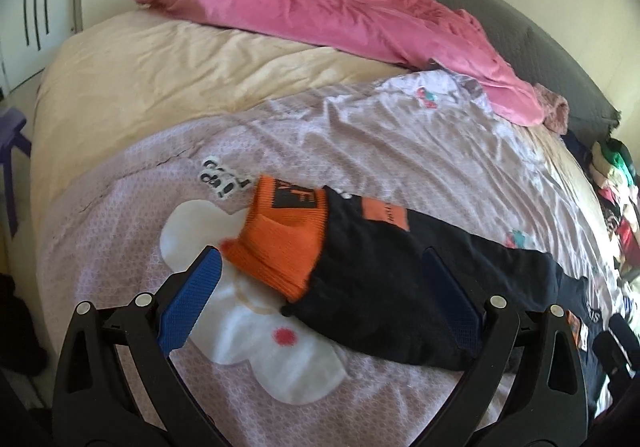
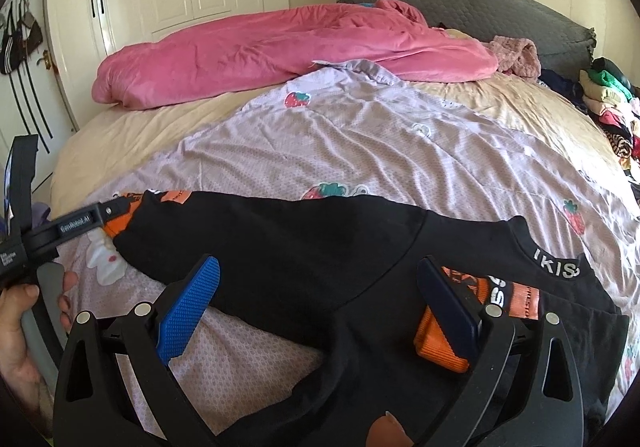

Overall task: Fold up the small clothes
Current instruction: 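Close the left gripper on the orange cuff, then fold the sleeve across the shirt back with the left gripper and release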

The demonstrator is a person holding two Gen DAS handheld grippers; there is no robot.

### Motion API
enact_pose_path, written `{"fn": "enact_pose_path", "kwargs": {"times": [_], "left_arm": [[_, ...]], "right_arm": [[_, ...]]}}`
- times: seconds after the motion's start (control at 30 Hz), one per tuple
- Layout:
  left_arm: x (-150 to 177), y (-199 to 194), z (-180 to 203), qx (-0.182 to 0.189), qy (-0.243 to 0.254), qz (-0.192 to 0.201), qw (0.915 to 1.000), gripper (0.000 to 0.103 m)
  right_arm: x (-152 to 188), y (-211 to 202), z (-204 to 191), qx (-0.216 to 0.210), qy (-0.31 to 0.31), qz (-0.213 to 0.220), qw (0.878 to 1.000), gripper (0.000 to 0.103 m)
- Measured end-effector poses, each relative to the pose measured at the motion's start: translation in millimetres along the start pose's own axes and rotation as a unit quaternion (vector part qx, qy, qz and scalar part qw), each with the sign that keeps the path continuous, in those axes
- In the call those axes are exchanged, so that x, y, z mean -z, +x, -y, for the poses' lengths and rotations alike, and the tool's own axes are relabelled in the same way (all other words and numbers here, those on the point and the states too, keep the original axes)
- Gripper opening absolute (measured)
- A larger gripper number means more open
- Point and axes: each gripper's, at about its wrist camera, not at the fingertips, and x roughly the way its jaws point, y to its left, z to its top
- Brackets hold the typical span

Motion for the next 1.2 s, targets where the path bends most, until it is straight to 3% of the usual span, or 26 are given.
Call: {"fn": "enact_pose_path", "kwargs": {"times": [0.2, 0.3, 0.37, 0.5, 0.53, 0.57, 0.9, 1.2], "left_arm": [[-3, 15, -15, -0.003, -0.033, -0.013, 0.9994, 0.093], [-2, 27, -20, -0.002, -0.042, -0.032, 0.9986, 0.080], [-2, 31, -23, -0.007, -0.046, -0.036, 0.9983, 0.062], [-4, 31, -22, 0.031, -0.035, -0.030, 0.9985, 0.026], [-4, 29, -22, 0.043, -0.032, -0.028, 0.9982, 0.012], [-5, 27, -20, 0.050, -0.031, -0.023, 0.9980, 0.008], [-5, -21, 21, 0.123, 0.036, 0.040, 0.9910, 0.007], [11, -59, 96, 0.197, 0.112, 0.036, 0.9732, 0.007]], "right_arm": [[3, 5, 6, 0.001, 0.013, -0.005, 1.000, 0.098], [5, 5, 11, 0.003, 0.023, -0.008, 1.000, 0.098], [6, 4, 13, 0.004, 0.026, -0.008, 1.000, 0.098], [9, 4, 18, 0.006, 0.037, -0.008, 0.999, 0.098], [10, 4, 20, 0.007, 0.040, -0.009, 0.999, 0.098], [11, 4, 21, 0.006, 0.042, -0.010, 0.999, 0.098], [34, -14, 50, 0.024, 0.072, -0.008, 0.997, 0.098], [64, -61, 111, 0.056, 0.145, 0.018, 0.988, 0.098]]}}
